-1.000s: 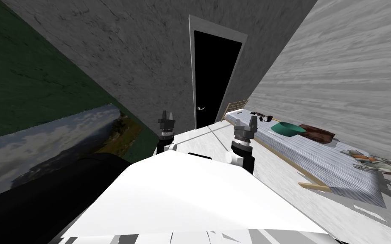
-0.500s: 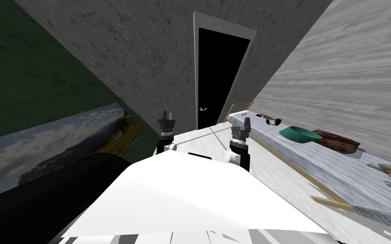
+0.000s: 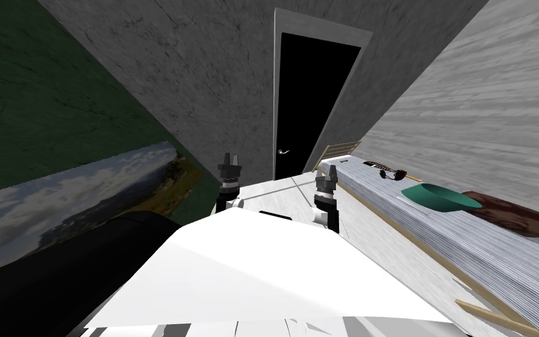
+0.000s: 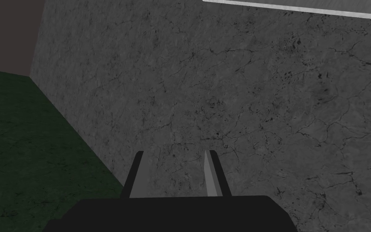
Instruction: Pull the door open
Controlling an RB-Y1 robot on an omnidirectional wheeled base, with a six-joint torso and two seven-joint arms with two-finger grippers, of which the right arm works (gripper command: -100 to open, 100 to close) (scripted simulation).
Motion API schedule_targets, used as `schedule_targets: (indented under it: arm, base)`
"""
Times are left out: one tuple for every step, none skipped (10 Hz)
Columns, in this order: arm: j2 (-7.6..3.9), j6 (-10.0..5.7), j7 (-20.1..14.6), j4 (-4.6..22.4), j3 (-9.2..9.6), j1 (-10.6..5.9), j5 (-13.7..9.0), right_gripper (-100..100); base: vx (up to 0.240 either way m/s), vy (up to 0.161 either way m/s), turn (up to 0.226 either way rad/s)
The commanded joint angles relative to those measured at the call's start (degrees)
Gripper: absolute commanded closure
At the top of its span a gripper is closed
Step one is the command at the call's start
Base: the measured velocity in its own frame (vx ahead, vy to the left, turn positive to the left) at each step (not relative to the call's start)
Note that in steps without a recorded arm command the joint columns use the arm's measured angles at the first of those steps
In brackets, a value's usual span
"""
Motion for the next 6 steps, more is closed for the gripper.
schedule_targets:
  arm:
    - [-0.71,-0.16,-0.3,2.9,-0.6,-1.5,-0.3,-100]
    - [-1.01,-0.32,-0.3,4.4,-0.76,-2.14,-0.4,-100]
    - [-1.01,-0.32,-0.3,4.5,-0.76,-2.14,-0.4,-100]
    - [-1.33,-0.49,-0.4,6.2,-0.94,-2.83,-0.5,-100]
    - [-1.64,-0.66,-0.5,7.9,-1.12,-3.53,-0.5,-100]
    - [-1.96,-0.84,-0.6,9.7,-1.3,-4.24,-0.6,-100]
  base:
    - [0.098,-0.025,0.123]
    - [0.095,-0.03,0.127]
    - [0.057,-0.015,0.047]
    - [0.053,0.0,0.08]
    - [0.071,-0.005,0.156]
    - [0.083,-0.026,0.183]
